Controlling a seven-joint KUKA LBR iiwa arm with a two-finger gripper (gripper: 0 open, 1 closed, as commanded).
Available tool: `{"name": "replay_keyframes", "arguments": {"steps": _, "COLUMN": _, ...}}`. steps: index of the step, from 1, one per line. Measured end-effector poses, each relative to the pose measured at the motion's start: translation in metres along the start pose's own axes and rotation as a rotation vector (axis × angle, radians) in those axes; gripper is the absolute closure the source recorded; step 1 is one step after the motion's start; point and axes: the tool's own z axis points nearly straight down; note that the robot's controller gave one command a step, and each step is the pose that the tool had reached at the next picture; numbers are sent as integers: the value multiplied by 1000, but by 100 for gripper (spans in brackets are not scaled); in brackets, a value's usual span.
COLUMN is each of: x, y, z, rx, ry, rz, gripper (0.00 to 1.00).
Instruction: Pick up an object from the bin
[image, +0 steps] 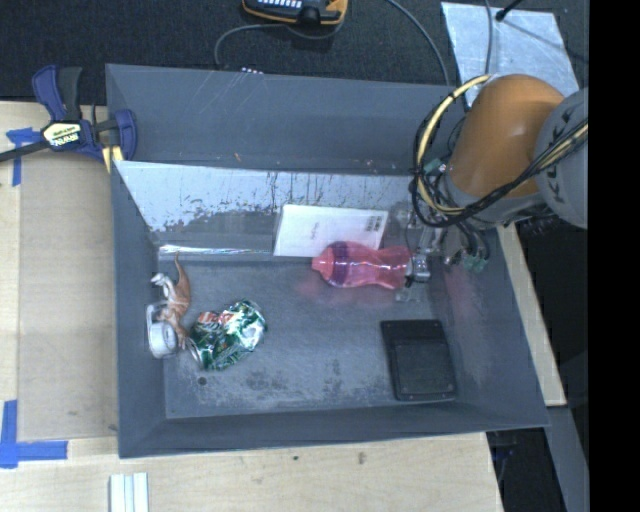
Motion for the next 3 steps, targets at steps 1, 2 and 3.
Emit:
{"name": "replay_keyframes", "arguments": {"steps": 1, "x": -3, "y": 16, "z": 16, "rx": 0, "ry": 7, "rz": 183, "gripper": 0}}
{"name": "replay_keyframes", "arguments": {"steps": 2, "x": 0, "y": 18, "z": 73, "rx": 1, "ry": -2, "rz": 41, "gripper": 0}}
{"name": "replay_keyframes", "arguments": {"steps": 3, "x": -4, "y": 18, "z": 91, "rx": -4, "ry": -10, "rz": 179, "gripper": 100}}
